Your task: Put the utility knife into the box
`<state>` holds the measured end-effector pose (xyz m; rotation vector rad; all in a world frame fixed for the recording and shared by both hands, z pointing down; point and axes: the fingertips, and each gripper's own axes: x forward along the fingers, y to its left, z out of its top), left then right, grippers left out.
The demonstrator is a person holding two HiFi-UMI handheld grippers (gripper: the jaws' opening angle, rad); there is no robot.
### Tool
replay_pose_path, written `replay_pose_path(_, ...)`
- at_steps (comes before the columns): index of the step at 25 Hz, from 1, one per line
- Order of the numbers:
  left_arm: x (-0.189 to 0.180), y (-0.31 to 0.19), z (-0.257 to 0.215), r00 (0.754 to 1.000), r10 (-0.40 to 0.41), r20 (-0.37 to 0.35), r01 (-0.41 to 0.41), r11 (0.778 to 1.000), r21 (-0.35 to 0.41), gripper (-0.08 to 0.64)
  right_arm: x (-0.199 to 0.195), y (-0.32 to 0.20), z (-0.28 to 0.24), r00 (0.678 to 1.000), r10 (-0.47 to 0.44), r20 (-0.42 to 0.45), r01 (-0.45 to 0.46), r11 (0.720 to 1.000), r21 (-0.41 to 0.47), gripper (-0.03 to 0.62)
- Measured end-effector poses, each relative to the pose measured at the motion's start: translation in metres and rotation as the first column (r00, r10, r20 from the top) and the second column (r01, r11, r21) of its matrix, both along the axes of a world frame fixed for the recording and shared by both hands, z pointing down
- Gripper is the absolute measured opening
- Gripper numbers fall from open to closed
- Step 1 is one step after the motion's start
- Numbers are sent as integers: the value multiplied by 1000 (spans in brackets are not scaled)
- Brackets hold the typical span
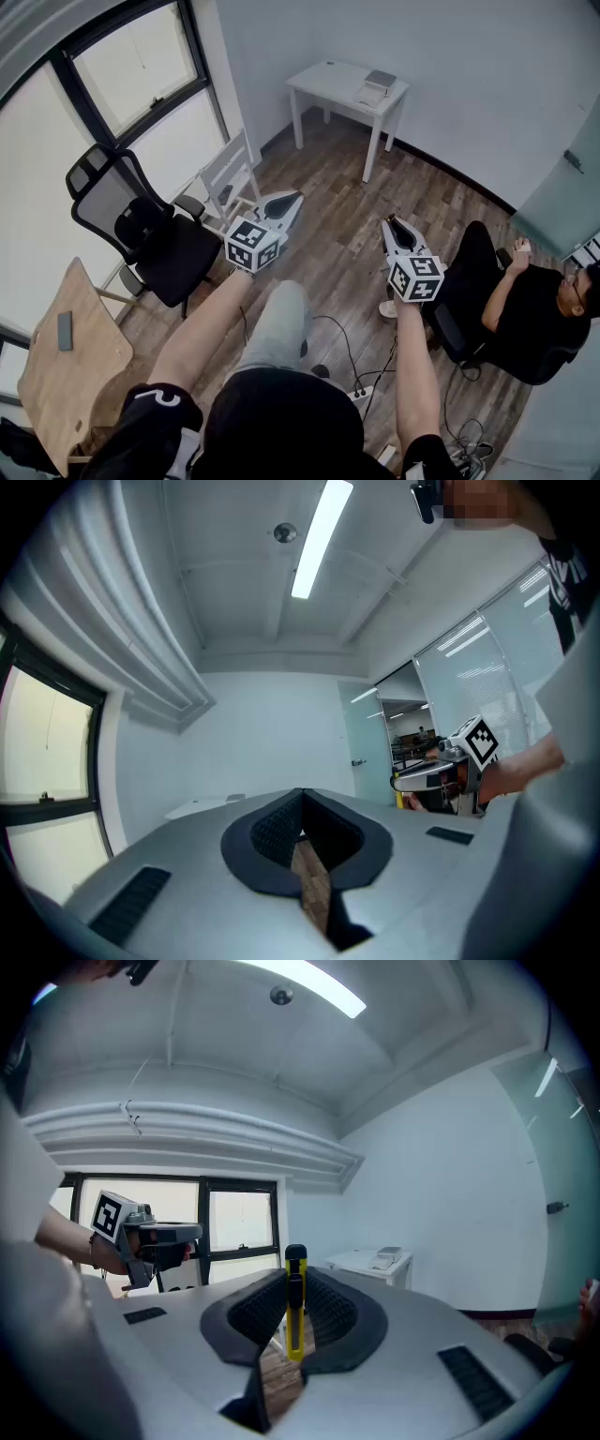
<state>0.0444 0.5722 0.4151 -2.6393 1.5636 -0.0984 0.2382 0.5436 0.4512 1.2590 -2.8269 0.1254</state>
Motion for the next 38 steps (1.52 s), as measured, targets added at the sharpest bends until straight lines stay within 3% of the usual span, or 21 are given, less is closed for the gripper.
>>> replay_pose_path(8, -46, -63, 15, 999, -15, -29, 15, 1000, 5, 25, -46, -66, 17, 999, -7, -44, 6, 1000, -18, 69)
replay_pose_path(16, -127, -183, 42, 998, -21, -56, 20, 1000, -10, 25, -114, -186, 27, 997, 13, -76, -16, 999, -44, 71)
replay_pose_path(25, -200, -299, 50, 996, 39, -80, -39, 999, -1, 25, -196, -296, 30, 993, 55, -104, -62, 996, -64, 71)
replay_pose_path(30, -218, -347, 62, 994, 51, -93, -54, 998, -31, 25, -213, -333, 39, 990, 76, -116, -87, 992, -90, 71)
replay_pose_path(38, -204, -424, 74, 994, 62, -94, -67, 996, -52, 25, -200, -417, 49, 989, 74, -126, -87, 991, -100, 71)
